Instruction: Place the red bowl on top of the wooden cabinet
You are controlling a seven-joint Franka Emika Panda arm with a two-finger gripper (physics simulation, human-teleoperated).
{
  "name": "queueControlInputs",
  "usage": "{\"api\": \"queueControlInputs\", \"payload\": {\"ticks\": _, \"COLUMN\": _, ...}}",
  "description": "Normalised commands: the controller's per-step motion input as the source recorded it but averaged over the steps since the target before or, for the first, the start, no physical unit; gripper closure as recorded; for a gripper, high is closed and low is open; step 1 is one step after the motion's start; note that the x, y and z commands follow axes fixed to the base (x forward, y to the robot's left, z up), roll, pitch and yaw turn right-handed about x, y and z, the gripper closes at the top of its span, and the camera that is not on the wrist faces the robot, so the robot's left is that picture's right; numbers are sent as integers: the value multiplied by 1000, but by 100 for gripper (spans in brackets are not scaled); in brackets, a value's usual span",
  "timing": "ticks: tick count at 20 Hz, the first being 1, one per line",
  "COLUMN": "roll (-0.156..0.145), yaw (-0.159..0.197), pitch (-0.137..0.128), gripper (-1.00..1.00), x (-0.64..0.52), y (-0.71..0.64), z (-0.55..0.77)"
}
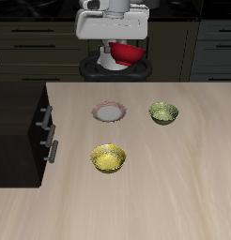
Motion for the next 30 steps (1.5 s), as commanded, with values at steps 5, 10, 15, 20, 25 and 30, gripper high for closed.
{"api": "queueControlInputs", "payload": {"ticks": 5, "roll": -50, "yaw": 23, "pitch": -20, "gripper": 100, "x": -153, "y": -282, "z": 59}}
{"api": "queueControlInputs", "payload": {"ticks": 10, "roll": -24, "yaw": 11, "pitch": -12, "gripper": 100, "x": -24, "y": -114, "z": 15}}
{"api": "queueControlInputs", "payload": {"ticks": 15, "roll": -12, "yaw": -12, "pitch": 3, "gripper": 100, "x": 3, "y": -150, "z": 30}}
{"api": "queueControlInputs", "payload": {"ticks": 20, "roll": -48, "yaw": -4, "pitch": 5, "gripper": 100, "x": 28, "y": -176, "z": -56}}
{"api": "queueControlInputs", "payload": {"ticks": 25, "roll": -19, "yaw": -16, "pitch": 2, "gripper": 100, "x": -25, "y": -139, "z": -16}}
{"api": "queueControlInputs", "payload": {"ticks": 30, "roll": -24, "yaw": -16, "pitch": -6, "gripper": 100, "x": -95, "y": -87, "z": 10}}
